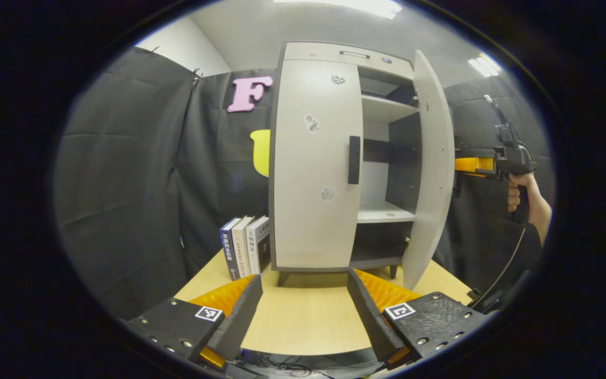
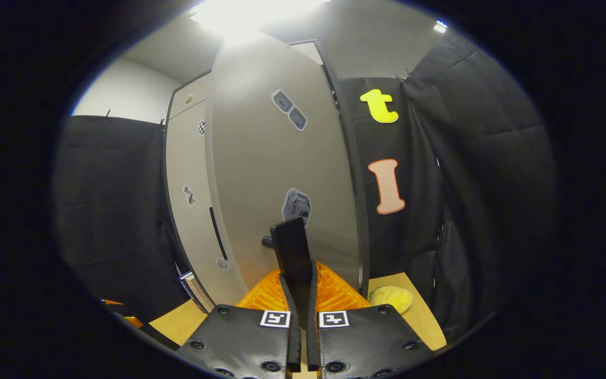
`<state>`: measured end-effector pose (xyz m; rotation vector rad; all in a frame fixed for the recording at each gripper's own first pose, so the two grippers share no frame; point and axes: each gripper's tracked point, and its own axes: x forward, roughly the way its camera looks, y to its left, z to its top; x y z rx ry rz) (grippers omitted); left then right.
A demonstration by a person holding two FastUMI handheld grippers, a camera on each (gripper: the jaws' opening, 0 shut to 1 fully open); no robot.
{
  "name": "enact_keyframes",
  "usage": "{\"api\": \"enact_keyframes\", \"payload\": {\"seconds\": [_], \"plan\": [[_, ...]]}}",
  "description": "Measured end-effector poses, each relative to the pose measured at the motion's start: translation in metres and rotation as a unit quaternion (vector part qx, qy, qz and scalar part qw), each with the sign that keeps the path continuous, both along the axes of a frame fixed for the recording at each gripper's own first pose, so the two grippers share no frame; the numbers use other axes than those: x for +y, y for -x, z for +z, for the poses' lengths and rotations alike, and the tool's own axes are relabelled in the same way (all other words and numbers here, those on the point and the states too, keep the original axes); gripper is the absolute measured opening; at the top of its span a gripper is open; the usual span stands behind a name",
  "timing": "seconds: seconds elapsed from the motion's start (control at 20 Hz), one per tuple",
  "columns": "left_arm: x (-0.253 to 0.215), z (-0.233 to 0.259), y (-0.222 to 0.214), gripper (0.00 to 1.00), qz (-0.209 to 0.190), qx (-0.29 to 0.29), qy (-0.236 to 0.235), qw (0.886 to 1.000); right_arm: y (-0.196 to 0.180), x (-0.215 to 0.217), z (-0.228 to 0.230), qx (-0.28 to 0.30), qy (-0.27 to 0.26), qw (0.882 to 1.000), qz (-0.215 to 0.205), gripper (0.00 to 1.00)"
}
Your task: Open the right door of the double-door shoe cabinet with the right hand, and open the left door with the left hand.
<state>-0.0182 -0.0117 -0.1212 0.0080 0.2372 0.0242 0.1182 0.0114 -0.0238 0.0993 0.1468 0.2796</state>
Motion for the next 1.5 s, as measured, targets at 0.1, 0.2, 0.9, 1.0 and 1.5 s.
{"api": "enact_keyframes", "payload": {"seconds": [0.1, 0.2, 0.9, 1.0, 1.5], "plan": [[0.003, 0.002, -0.003, 0.96, 0.006, -0.001, -0.003, 1.000, 0.005, -0.017, 0.002, 0.002, -0.006, 1.000, -0.006, 0.06], [0.008, 0.001, -0.005, 0.96, 0.013, 0.001, -0.002, 1.000, 0.005, -0.023, 0.005, -0.002, 0.003, 1.000, -0.009, 0.06], [-0.021, 0.018, -0.029, 0.96, 0.104, 0.011, 0.028, 0.994, -0.009, -0.089, 0.011, 0.024, -0.038, 0.998, 0.032, 0.05], [-0.037, 0.021, -0.035, 0.96, 0.113, 0.010, 0.018, 0.993, -0.010, -0.092, 0.013, 0.016, -0.026, 0.999, 0.043, 0.05], [-0.096, 0.051, -0.058, 0.96, 0.138, -0.030, -0.011, 0.990, -0.007, -0.095, 0.011, -0.005, -0.006, 0.997, 0.077, 0.05]]}}
